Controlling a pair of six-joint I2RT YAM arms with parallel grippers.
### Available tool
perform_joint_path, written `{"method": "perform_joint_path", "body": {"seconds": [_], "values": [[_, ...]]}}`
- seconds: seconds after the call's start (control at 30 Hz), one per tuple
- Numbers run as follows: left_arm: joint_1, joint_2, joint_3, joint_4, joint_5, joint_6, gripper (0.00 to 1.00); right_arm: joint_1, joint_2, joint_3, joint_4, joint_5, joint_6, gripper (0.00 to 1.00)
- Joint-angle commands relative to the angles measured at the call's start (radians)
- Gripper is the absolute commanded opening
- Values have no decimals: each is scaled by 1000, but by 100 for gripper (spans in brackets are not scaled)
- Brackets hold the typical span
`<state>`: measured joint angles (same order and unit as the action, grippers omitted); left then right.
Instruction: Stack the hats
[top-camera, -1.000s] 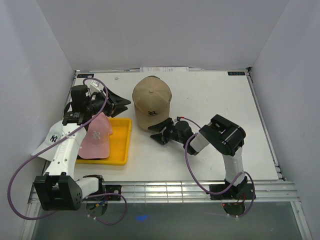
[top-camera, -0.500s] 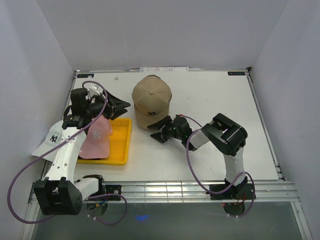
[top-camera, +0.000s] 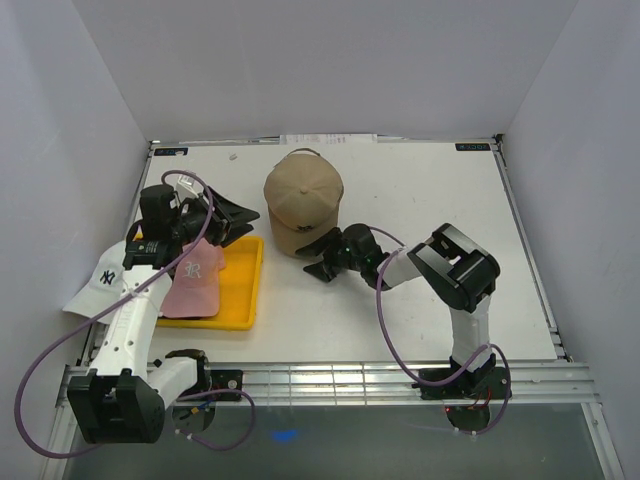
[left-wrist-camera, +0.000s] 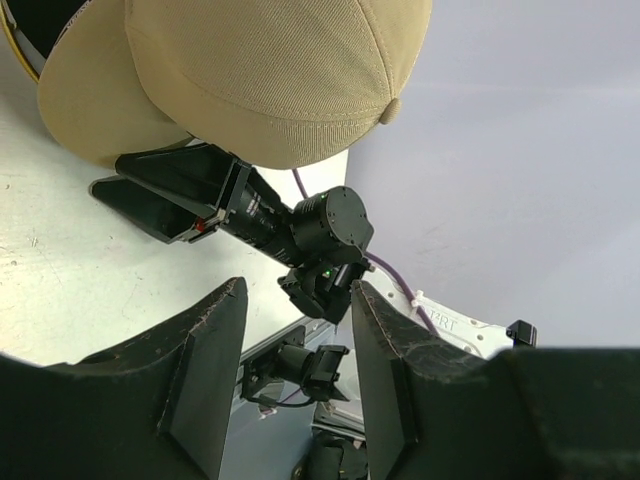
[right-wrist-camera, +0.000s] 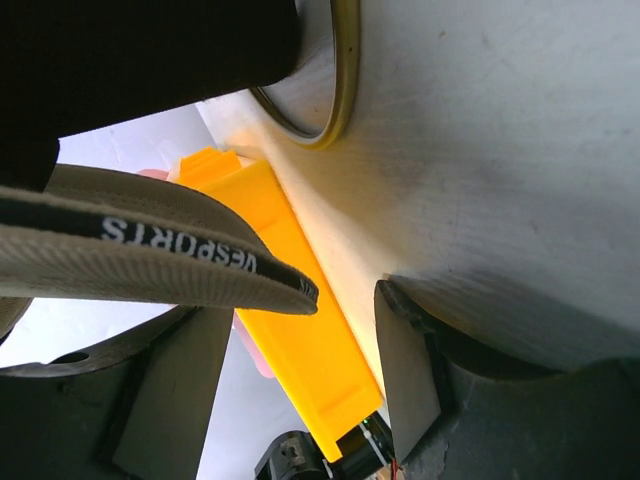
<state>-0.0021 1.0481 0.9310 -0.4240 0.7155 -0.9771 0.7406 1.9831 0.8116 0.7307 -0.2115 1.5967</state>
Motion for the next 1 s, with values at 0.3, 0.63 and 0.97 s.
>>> {"method": "perform_joint_path", "body": {"seconds": [0.3, 0.63, 0.97], "values": [[-1, -95, -35, -35, -59, 5, 60, -47, -43, -23, -80, -57, -60, 66], [-1, -137, -37, -117, -143, 41, 67, -55, -208, -64, -53, -103, -104, 68], [-1, -119, 207, -451, -634, 165, 69, -55, -463, -238, -118, -135, -233, 68]]}}
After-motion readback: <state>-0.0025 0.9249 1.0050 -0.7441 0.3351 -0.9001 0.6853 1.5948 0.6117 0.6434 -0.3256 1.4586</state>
